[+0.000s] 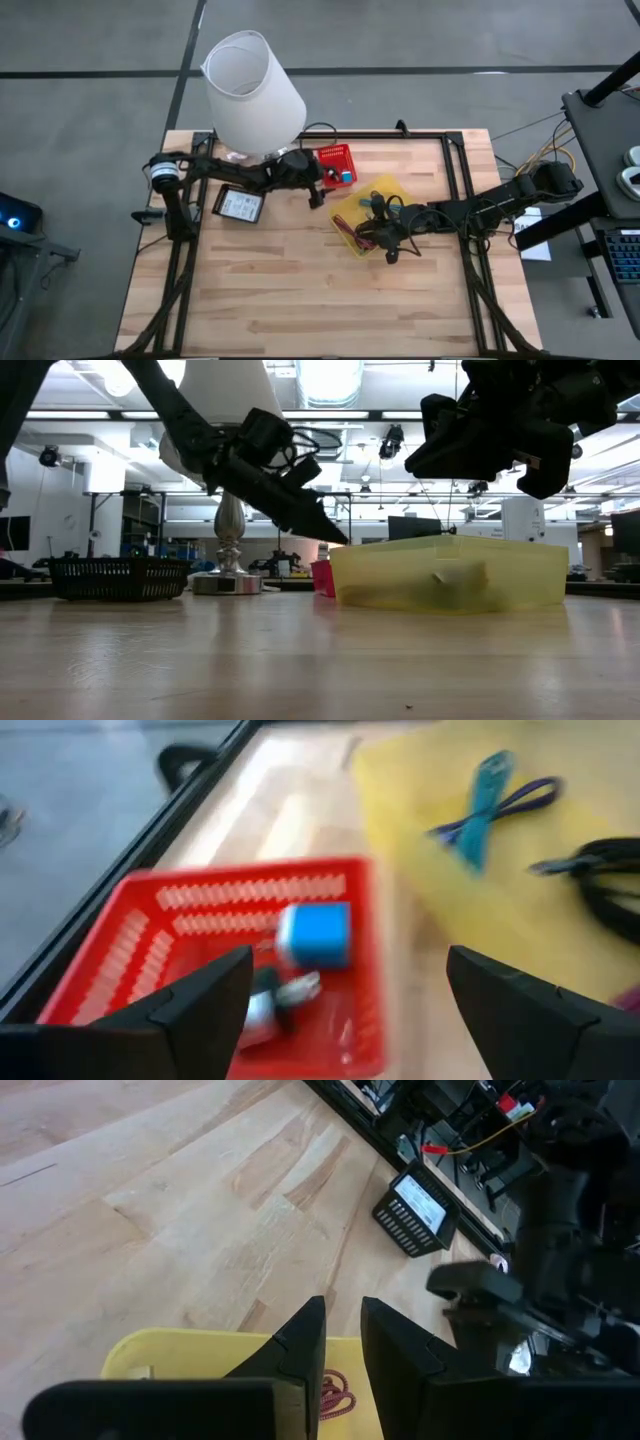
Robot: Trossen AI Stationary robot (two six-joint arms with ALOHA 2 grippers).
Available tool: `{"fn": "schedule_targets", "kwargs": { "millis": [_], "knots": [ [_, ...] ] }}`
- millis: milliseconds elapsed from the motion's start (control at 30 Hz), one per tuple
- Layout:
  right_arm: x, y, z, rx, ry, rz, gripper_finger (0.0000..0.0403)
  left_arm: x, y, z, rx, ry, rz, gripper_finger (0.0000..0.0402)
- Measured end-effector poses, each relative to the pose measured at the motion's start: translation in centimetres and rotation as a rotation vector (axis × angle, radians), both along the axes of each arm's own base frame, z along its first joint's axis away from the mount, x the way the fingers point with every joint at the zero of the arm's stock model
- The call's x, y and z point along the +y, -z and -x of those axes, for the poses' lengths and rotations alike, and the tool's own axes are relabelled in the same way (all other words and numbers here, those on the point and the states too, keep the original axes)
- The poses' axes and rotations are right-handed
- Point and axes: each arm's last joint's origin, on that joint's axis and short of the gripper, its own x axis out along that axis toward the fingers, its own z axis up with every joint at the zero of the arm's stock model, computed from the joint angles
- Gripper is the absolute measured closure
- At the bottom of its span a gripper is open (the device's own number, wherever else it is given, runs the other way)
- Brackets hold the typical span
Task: Pick and place items into bin
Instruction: Return to Home Position
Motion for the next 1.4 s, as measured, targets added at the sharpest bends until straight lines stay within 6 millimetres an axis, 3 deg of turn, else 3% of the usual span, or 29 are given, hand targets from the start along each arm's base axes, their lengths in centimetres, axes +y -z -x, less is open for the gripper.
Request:
{"fn": "schedule_targets", "kwargs": {
  "millis": [367, 567, 733, 900, 1167, 1400],
  "knots": [
    [0.0, 0.0, 0.0, -0.001, 0.0, -0.001, 0.0346, -5.2, -1.1, -0.7, -0.034, 0.172, -0.058, 0.0188],
    [0.0, 0.0, 0.0, 0.001, 0.0, -0.002, 0.0346, -7.9, -1.1, 1.0, -0.026, 0.237, -0.05, 0.0256],
    [0.0, 0.0, 0.0, 0.003, 0.008, -0.018, 0.0346, -9.1, -0.7, 4.4, -0.025, 0.231, 0.027, 0.0301],
    [0.0, 0.0, 0.0, 0.001, 0.008, -0.02, 0.0346, -10.2, -1.1, 9.0, -0.109, 0.229, 0.074, 0.0325],
    [0.0, 0.0, 0.0, 0.0, 0.011, -0.023, 0.0346, -11.8, -0.4, 16.3, -0.298, 0.177, 0.042, 0.0333],
    [0.0, 0.0, 0.0, -0.001, 0.011, -0.026, 0.0346, -11.7, 0.0, 20.4, -0.426, 0.167, 0.027, 0.0334]
  ]
}}
